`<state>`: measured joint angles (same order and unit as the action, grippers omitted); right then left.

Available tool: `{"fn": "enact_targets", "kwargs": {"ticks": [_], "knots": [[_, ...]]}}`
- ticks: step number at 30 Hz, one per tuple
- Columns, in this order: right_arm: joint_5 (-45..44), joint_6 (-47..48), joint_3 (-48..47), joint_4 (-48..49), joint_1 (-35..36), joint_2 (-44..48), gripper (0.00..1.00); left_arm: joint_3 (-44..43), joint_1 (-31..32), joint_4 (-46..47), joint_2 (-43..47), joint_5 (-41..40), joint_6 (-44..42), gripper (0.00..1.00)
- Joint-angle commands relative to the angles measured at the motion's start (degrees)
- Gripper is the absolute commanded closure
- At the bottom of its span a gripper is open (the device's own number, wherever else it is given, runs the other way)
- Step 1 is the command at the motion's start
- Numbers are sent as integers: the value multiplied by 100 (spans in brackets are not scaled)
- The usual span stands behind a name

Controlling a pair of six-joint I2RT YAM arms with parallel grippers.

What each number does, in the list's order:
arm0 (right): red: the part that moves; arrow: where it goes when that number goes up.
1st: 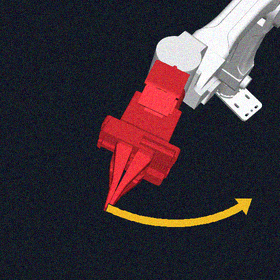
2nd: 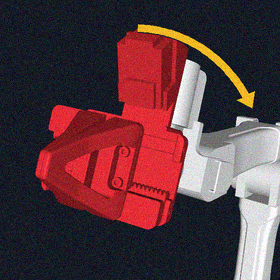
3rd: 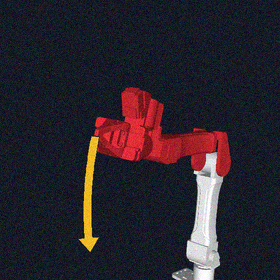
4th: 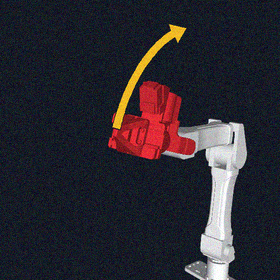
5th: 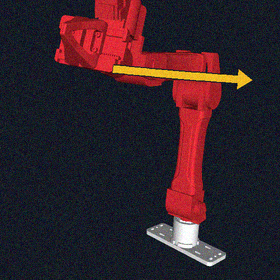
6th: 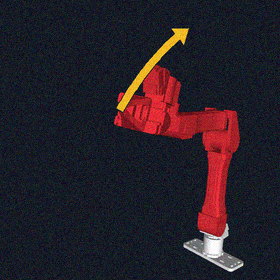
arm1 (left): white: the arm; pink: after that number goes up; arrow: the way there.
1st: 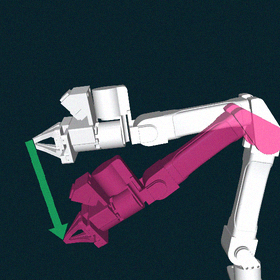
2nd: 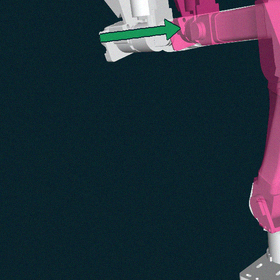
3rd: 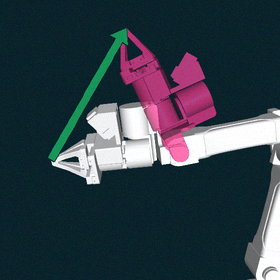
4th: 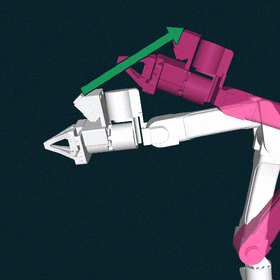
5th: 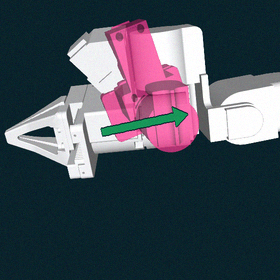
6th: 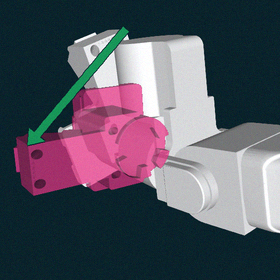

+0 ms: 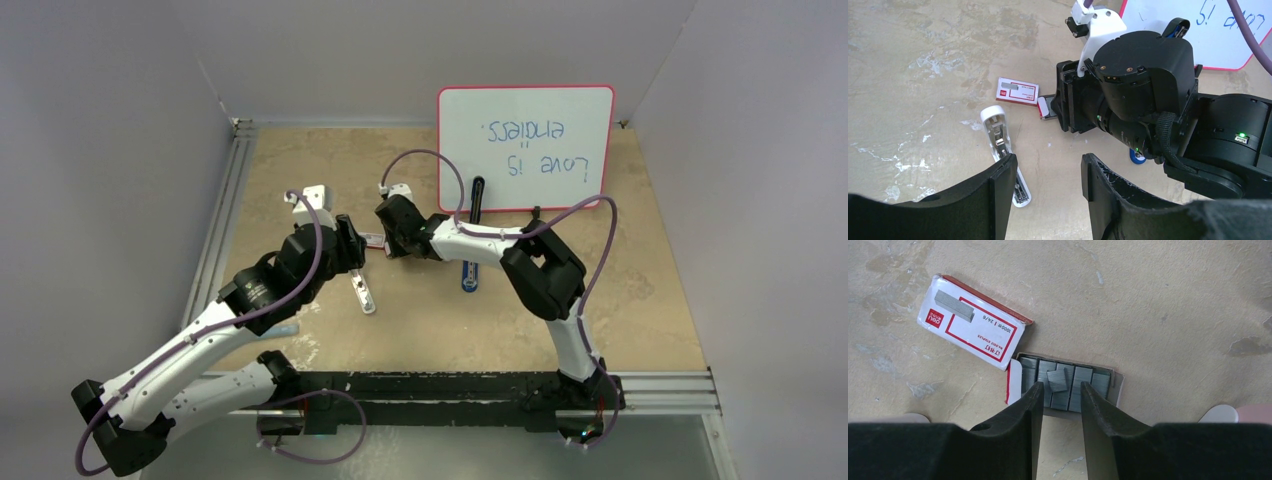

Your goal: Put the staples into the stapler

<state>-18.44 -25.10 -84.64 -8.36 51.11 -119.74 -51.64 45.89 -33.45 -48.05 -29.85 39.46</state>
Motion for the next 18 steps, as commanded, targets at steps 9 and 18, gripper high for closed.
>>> {"fn": "enact_targets", "kwargs": {"ticks": [9, 18], "knots": [[30, 382, -298, 76, 40, -89, 67, 4, 8, 225, 1, -105, 35, 50], [-7, 446, -318, 96, 44, -190, 69, 4, 12, 225, -9, -97, 40, 50]]}}
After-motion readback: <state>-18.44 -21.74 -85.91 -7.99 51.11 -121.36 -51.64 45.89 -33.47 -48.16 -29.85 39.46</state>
